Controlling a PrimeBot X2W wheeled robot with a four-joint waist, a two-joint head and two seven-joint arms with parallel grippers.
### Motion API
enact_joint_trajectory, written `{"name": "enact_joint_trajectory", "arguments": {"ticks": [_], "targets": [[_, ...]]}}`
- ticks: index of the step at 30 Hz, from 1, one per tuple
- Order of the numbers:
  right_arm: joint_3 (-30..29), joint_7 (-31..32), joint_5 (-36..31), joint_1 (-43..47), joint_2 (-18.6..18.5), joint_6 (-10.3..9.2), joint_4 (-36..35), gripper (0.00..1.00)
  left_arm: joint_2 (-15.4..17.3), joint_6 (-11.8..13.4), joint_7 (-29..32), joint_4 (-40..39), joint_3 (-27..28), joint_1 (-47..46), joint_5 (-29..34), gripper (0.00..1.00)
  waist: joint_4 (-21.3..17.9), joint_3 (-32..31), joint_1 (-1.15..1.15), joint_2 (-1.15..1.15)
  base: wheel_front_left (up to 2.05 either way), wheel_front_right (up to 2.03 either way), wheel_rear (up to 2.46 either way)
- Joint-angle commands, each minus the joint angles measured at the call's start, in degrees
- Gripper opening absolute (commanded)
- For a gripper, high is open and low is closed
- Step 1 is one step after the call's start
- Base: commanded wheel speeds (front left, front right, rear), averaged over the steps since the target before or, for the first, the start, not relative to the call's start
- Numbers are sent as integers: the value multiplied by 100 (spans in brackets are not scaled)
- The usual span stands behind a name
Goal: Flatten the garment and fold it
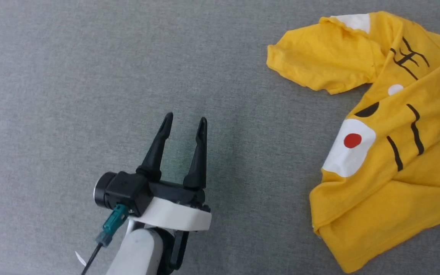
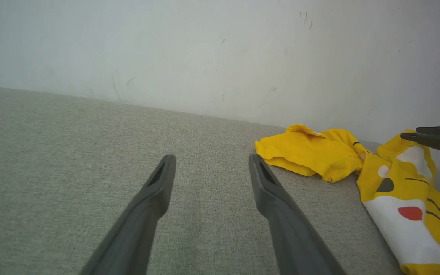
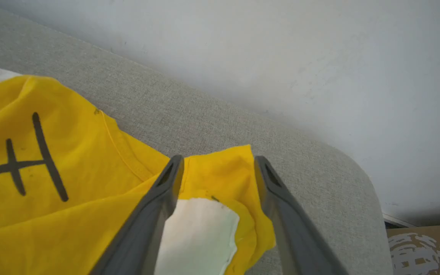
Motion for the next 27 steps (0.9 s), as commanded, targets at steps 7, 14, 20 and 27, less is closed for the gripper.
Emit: {"name": "enact_joint_trajectory", "arguments": {"ticks": [7, 14, 20, 27], "targets": [[-254, -582, 342, 188, 397, -6, -577, 100, -9, -43, -27, 73, 126, -28, 139, 100, -334, -400, -1, 0, 0, 0, 0], [-833, -943, 603, 1595, 1433, -6, -1753, 100, -9, -106, -27, 4, 258, 217, 274, 100, -568, -678, -1, 0, 0, 0, 0], [-1400, -1472, 387, 2971, 2583, -6, -2629, 100, -9, -166, -27, -16, 354, 468, 368, 100, -663, -704, -1, 0, 0, 0, 0], [-1223, -1981, 703, 3691, 2735, -6, -2702, 100, -9, -152, -27, -23, 425, 658, 350, 100, -772, -704, -1, 0, 0, 0, 0]]}}
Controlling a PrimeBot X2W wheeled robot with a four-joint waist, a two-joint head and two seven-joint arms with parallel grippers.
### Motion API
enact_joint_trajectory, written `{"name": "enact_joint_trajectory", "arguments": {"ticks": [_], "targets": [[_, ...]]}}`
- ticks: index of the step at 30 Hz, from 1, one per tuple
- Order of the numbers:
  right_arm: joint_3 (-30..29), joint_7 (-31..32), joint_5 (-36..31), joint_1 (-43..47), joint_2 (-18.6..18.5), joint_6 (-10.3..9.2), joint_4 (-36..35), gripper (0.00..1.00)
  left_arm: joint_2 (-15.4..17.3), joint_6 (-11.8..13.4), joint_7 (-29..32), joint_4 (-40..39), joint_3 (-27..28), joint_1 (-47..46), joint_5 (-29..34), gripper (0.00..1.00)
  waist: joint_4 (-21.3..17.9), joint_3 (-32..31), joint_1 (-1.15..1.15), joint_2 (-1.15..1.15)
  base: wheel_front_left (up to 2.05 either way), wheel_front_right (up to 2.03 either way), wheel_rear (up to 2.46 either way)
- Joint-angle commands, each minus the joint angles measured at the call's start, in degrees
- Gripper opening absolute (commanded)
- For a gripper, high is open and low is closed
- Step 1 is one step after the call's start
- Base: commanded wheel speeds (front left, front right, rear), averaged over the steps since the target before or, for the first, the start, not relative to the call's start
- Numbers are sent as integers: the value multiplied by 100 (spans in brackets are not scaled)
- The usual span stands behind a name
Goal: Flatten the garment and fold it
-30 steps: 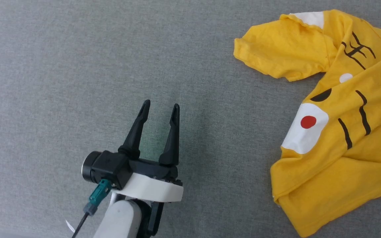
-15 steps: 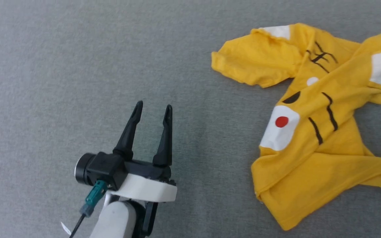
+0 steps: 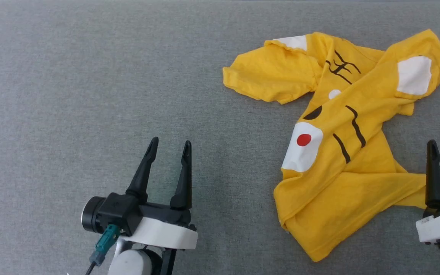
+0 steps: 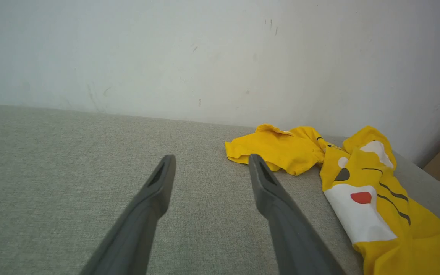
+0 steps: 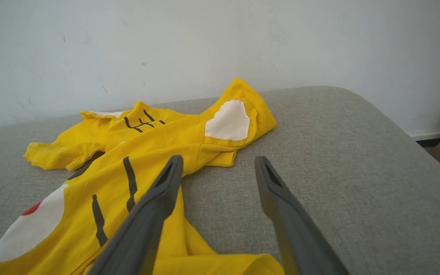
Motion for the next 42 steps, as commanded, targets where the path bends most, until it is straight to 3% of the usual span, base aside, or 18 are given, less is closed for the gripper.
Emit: {"name": "enact_joint_trajectory", "arguments": {"ticks": [1, 8, 16, 22, 31, 32, 33, 34, 42], "targets": [[31, -73, 17, 0, 19, -5, 11, 100, -7, 4, -28, -15, 25, 41, 18, 100, -40, 6, 1, 0, 0, 0, 0], [144, -164, -72, -219, 20, -5, -63, 100, 126, -182, 76, 278, -24, -663, 336, 100, -190, 225, 1, 0, 0, 0, 0], [243, -110, -72, -389, 21, -5, -119, 100, 228, -456, 1691, 1175, -178, -2412, 420, 100, -326, 619, 1, 0, 0, 0, 0], [353, -116, -36, -526, 21, -5, -105, 100, 156, -463, 2444, 1959, -204, -3229, 284, 100, -527, 803, 1, 0, 0, 0, 0], [345, -123, 4, -561, 21, -5, 34, 100, 88, -490, 2550, 2847, -285, -3643, 75, 100, -771, 929, 1, 0, 0, 0, 0], [349, -128, 9, -565, 21, -5, 47, 100, 81, -456, 2629, 2979, -297, -3648, 58, 64, -783, 931, 1, 0, 0, 0, 0], [353, -132, 13, -568, 21, -5, 58, 100, 74, -405, 2678, 3088, -298, -3659, 49, 8, -790, 933, 1, 0, 0, 0, 0], [356, -134, 15, -572, 21, -5, 69, 100, 68, -367, 2692, 3168, -300, -3669, 37, 0, -795, 929, 1, 0, 0, 0, 0], [374, -124, -29, -521, 21, -5, 151, 100, 16, -220, 2166, 2989, -139, -3485, -486, 0, -595, 561, 1, 0, 0, 0, 0]]}}
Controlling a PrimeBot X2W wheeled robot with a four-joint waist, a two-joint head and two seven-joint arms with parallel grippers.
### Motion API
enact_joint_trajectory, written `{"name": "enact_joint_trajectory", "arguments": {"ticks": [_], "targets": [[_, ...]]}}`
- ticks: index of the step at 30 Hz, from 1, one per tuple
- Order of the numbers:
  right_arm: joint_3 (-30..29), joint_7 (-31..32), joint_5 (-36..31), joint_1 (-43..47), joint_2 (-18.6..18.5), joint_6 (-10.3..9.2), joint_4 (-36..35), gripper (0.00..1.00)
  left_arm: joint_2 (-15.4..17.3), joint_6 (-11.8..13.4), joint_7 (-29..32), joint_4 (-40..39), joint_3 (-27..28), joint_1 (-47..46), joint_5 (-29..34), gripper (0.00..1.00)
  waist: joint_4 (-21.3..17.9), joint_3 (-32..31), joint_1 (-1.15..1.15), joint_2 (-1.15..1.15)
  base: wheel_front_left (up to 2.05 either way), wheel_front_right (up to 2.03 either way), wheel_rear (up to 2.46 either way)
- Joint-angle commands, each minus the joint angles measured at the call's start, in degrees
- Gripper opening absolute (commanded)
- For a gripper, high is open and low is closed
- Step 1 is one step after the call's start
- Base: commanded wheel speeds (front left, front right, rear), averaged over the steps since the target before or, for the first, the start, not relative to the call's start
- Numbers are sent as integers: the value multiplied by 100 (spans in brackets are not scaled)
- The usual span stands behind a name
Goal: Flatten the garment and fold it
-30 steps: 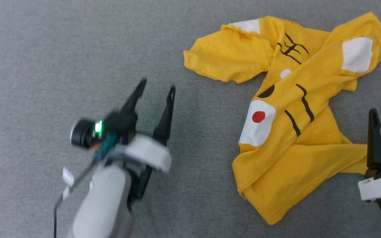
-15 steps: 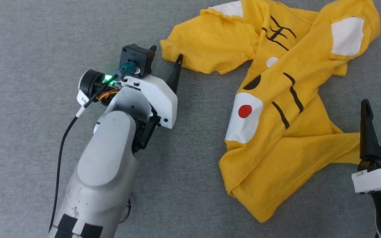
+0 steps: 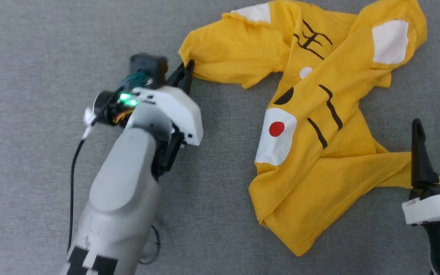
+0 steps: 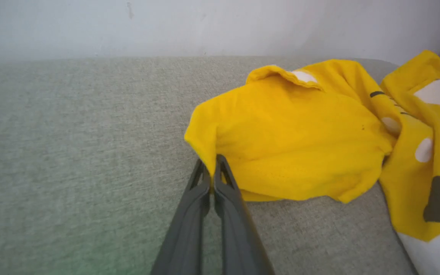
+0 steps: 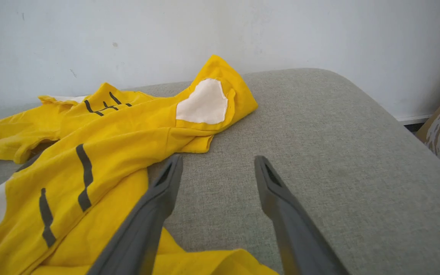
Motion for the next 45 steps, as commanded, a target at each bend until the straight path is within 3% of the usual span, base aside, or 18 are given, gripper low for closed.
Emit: {"name": "enact_joint_trajectory", "arguments": {"ticks": [1, 5, 10, 14, 15, 16, 19, 22, 24, 26, 33, 38, 41, 45], "targets": [[28, -25, -16, -30, 19, -5, -1, 100, -2, 32, -50, -36, 35, 124, -75, 0, 127, -183, -1, 0, 0, 0, 0], [63, 18, -9, 63, 19, -5, 25, 100, -17, 148, -214, -947, 290, 728, -743, 0, 296, -459, -1, 0, 0, 0, 0], [74, 111, -1, 206, 19, -5, 4, 100, 388, 593, -20, -2279, 754, 1948, -849, 0, 478, -642, -1, 0, 0, 0, 0], [28, 162, 12, 272, 19, -5, -26, 100, 486, 803, 49, -2867, 1062, 2782, -1042, 0, 596, -658, -1, 0, 0, 0, 0], [15, 174, 8, 282, 19, -5, -29, 100, 468, 806, -35, -2924, 1085, 2889, -1063, 96, 629, -654, -1, 0, 0, 0, 0], [29, 199, -8, 288, 19, -5, -29, 100, 446, 838, -119, -2918, 1101, 2974, -1051, 100, 654, -653, -1, 0, 0, 0, 0], [84, 257, -29, 277, 19, -5, -50, 100, 304, 788, -492, -2935, 1045, 3038, -1103, 100, 714, -660, -1, 0, 0, 0, 0], [199, 347, -129, 284, 19, -5, -140, 100, 175, 610, -1301, -3170, 1048, 2958, -1187, 100, 784, -681, -1, 0, 0, 0, 0], [361, 461, -286, 304, 19, -5, -279, 100, 153, 505, -1910, -3353, 1091, 2940, -1079, 100, 812, -688, -1, 0, 0, 0, 0], [642, 620, -472, 347, -23, -5, -475, 100, 147, 477, -2147, -3531, 1161, 2987, -873, 100, 829, -690, -1, 0, 0, 0, 0], [1761, 1663, -560, 992, -853, -5, -1280, 100, 31, 536, -2241, -4298, 1343, 3328, -292, 100, 887, -552, -1, 0, 0, 0, 0], [2235, 2626, -347, 1698, -1435, -5, -1798, 100, -15, 569, -2243, -4527, 1305, 3414, -259, 100, 948, -386, -1, 0, 0, 0, 0], [2362, 2755, -253, 1802, -1595, -5, -1960, 100, -21, 640, -2243, -4586, 1240, 3376, -357, 100, 970, -308, -1, 0, 0, 0, 0], [2720, 2728, -357, 1666, -1897, -5, -1677, 100, -23, 709, -2243, -4547, 1119, 3283, -481, 100, 1053, -305, -1, 0, 0, 0, 0]]}}
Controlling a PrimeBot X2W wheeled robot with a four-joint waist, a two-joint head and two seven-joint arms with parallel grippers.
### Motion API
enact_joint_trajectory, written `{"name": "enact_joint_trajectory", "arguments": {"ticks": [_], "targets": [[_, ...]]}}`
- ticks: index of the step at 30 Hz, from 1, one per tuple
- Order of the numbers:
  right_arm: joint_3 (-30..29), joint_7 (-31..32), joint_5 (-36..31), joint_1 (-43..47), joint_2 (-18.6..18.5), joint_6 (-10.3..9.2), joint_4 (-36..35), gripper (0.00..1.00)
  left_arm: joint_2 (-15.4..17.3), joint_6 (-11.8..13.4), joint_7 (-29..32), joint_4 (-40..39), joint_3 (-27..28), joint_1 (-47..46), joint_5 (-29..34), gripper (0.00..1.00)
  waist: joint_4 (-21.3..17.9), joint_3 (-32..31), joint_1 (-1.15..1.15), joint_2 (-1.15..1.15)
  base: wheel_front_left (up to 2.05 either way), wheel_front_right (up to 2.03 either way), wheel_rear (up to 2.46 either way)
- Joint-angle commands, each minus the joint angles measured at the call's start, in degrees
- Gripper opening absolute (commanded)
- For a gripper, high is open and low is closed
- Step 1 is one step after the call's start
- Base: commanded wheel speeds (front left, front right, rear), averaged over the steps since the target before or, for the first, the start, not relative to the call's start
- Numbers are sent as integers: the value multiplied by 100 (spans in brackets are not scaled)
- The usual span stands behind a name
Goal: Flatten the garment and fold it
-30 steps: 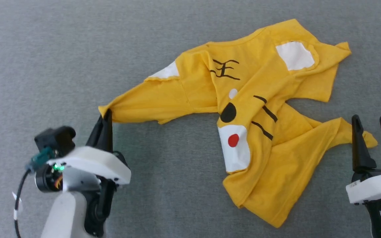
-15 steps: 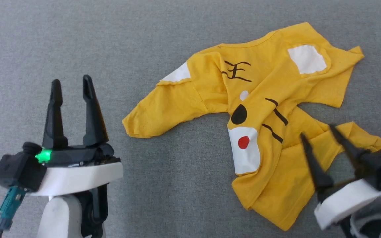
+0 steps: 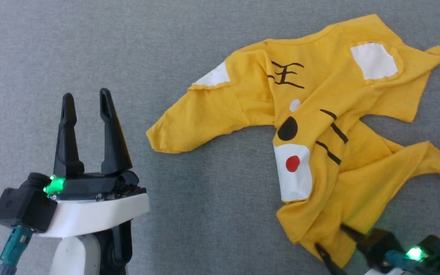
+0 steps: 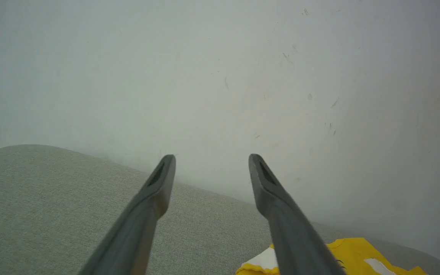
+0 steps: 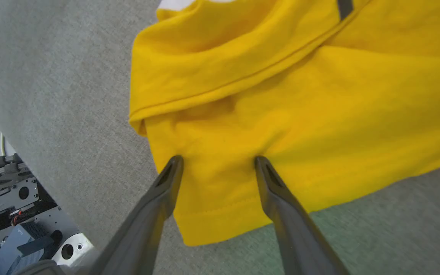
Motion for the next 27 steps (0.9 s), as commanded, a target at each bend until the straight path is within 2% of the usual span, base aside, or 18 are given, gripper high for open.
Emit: {"name": "enact_joint_trajectory", "arguments": {"ticks": [1, 3, 4, 5, 6, 10, 17, 22, 27], "targets": [[109, 1, -10, -91, -69, -5, 117, 100, -24, 36, -26, 11, -9, -75, -27, 100, 45, -22, 0, 0, 0, 0, 0], [407, 113, -54, -187, -281, -5, 390, 100, -25, 46, -26, 29, -18, -87, -51, 100, 88, -71, 0, 0, 0, 0, 0], [517, 162, -71, -248, -364, -5, 496, 80, -25, 49, -26, 36, -18, -88, -55, 100, 104, -95, 0, 0, 0, 0, 0], [568, 185, -60, -309, -386, -5, 573, 29, -25, 51, -26, 42, -17, -83, -51, 100, 113, -114, 0, 0, 0, 0, 0], [599, 196, -52, -380, -397, -5, 610, 0, -25, 52, -27, 47, -15, -76, -46, 100, 115, -136, 0, 0, 0, 0, 0], [404, -14, 60, -719, -205, -5, 446, 0, -25, 55, -27, 40, 56, -27, 2, 100, 17, -245, 0, 0, 0, 0, 0], [-376, -250, 1239, -1348, 707, -5, -478, 0, -25, -20, -27, 144, 76, 54, 24, 100, -364, -621, 0, 0, 0, 0, 0], [-1691, -108, 1551, -1515, 1199, -5, -674, 0, -25, -61, -27, 247, 80, 173, 16, 100, -632, -946, 0, 0, 0, 0, 0], [-3563, -7, 1597, -1292, 1765, -5, -322, 0, -26, -75, -27, 267, 101, 316, 4, 100, -745, -1109, 0, 0, 0, 0, 0]]}}
